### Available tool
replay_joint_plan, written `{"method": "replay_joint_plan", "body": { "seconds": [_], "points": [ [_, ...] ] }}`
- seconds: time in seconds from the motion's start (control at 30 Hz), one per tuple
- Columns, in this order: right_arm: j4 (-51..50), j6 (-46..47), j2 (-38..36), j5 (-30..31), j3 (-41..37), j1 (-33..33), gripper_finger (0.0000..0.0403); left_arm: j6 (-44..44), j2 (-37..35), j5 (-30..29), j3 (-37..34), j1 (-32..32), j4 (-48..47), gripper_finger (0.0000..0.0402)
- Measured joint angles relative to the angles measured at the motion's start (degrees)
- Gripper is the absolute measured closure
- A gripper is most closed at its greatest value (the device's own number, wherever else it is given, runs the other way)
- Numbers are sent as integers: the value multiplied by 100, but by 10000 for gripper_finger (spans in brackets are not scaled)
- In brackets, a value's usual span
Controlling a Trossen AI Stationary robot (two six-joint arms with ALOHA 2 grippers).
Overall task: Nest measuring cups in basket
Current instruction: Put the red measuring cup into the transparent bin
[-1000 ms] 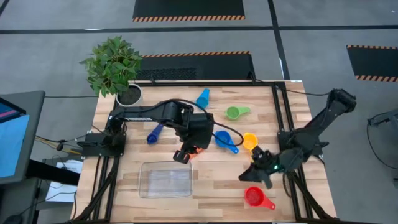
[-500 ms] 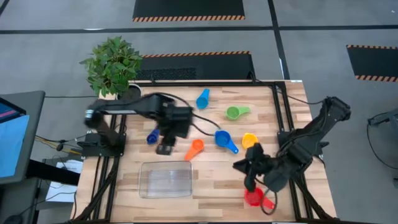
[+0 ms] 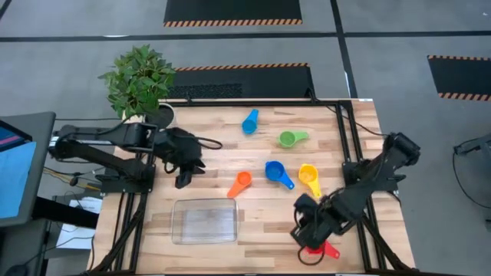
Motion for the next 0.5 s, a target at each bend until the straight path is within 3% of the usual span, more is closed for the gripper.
{"method": "replay_joint_plan", "body": {
  "seconds": [0.2, 0.5],
  "points": [
    [358, 992, 494, -1063, 0, 351, 331, 19, -98, -47, -99, 0, 326, 308],
    [595, 2034, 961, -1441, -2, 686, 332, 136, 131, -46, -100, 0, 705, 308]
  ]
}}
